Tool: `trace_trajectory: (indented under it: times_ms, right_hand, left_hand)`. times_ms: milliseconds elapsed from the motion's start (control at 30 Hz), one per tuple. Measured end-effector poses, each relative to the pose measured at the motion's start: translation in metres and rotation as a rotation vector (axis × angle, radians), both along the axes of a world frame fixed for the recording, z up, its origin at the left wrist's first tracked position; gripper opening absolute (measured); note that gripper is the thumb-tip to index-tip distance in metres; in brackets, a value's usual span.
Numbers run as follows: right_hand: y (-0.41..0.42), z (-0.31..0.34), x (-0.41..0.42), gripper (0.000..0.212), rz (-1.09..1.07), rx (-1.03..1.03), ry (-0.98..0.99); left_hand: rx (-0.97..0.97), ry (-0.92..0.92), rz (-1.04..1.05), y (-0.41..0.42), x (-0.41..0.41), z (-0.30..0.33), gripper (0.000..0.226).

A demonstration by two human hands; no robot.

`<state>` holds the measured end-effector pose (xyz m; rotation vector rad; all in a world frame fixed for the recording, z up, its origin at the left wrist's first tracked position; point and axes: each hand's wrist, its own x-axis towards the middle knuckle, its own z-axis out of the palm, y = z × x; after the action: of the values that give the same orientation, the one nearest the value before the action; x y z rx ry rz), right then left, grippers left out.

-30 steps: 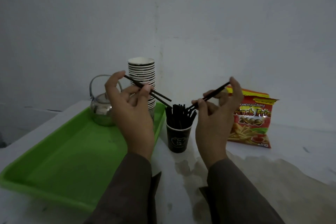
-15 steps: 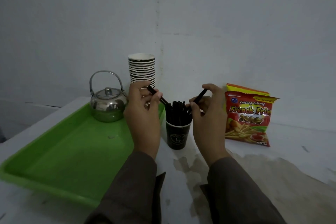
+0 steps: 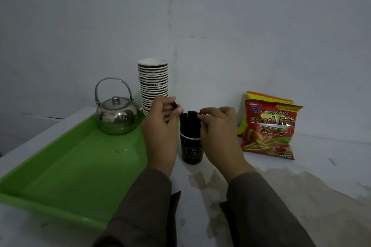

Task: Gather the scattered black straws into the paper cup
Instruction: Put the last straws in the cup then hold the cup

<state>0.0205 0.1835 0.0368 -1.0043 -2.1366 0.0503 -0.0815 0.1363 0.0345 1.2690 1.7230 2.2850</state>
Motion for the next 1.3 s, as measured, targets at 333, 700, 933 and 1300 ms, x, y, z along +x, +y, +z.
trace_trajectory:
  times_ms: [333,700,933,1300]
  right_hand:
    - [0.004,0.005,0.009,0.042,0.155,-0.273,0.059]
    - [0.0,-0.031,-0.004,0.061,0.298,-0.329,0.362]
    - [0.002,-0.043,-0.005,0.05,0.319,-0.249,0.493]
    - [-0.035,-0.077,0.005,0.045,0.321,-0.59,0.636]
  left_hand:
    - [-0.33,0.445,-0.033,0.006,0.002,-0.009,0.026]
    - [-0.339,-0.225,-0.312,0.003,0.015,-0.004,0.059]
    - [-0.262,-0.286,-0.288,0.006,0.027,-0.011,0.055]
    - [-0.286,-0.454,-0.432,-0.007,0.055,-0.062,0.068]
